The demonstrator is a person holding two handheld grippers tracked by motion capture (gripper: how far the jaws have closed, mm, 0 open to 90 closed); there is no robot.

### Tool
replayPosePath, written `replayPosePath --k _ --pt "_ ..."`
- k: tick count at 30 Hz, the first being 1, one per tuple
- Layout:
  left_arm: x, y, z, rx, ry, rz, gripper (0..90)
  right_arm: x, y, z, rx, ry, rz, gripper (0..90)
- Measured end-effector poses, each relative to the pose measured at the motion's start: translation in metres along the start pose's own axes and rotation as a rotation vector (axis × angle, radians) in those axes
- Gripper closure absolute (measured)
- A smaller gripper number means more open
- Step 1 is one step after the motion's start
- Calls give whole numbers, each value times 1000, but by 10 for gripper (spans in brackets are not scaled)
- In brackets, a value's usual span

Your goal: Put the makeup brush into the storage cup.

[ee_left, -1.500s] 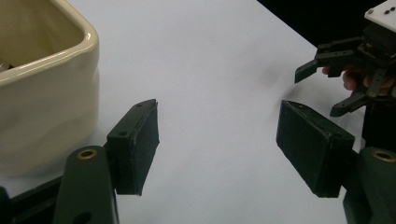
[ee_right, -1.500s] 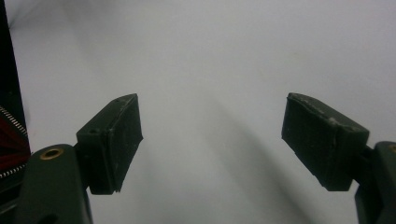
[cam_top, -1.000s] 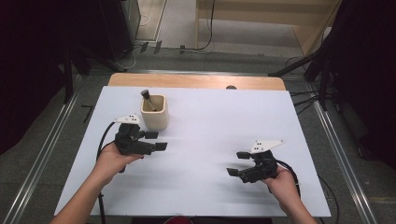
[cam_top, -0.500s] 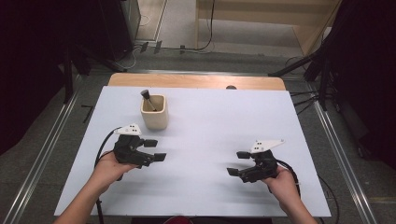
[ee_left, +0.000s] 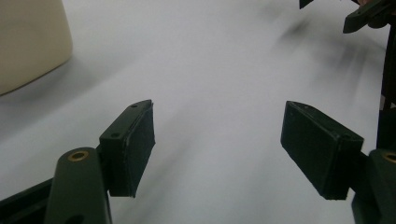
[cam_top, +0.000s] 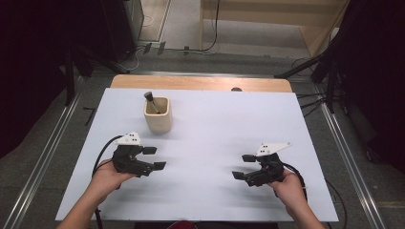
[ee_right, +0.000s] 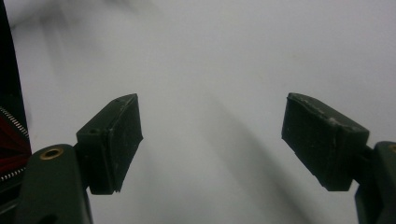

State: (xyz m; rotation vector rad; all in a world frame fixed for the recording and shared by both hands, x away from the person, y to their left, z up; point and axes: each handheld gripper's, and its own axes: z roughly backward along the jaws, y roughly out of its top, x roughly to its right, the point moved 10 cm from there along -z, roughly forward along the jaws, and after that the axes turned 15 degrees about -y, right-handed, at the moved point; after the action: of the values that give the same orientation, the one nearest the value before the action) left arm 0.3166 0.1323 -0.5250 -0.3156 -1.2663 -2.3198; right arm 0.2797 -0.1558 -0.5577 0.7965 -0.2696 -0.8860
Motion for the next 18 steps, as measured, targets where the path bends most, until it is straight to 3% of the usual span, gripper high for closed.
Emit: replayPosePath --k 18 --pt "-5 -11 -1 -32 29 -29 260 1 0 -1 2 -1 4 211"
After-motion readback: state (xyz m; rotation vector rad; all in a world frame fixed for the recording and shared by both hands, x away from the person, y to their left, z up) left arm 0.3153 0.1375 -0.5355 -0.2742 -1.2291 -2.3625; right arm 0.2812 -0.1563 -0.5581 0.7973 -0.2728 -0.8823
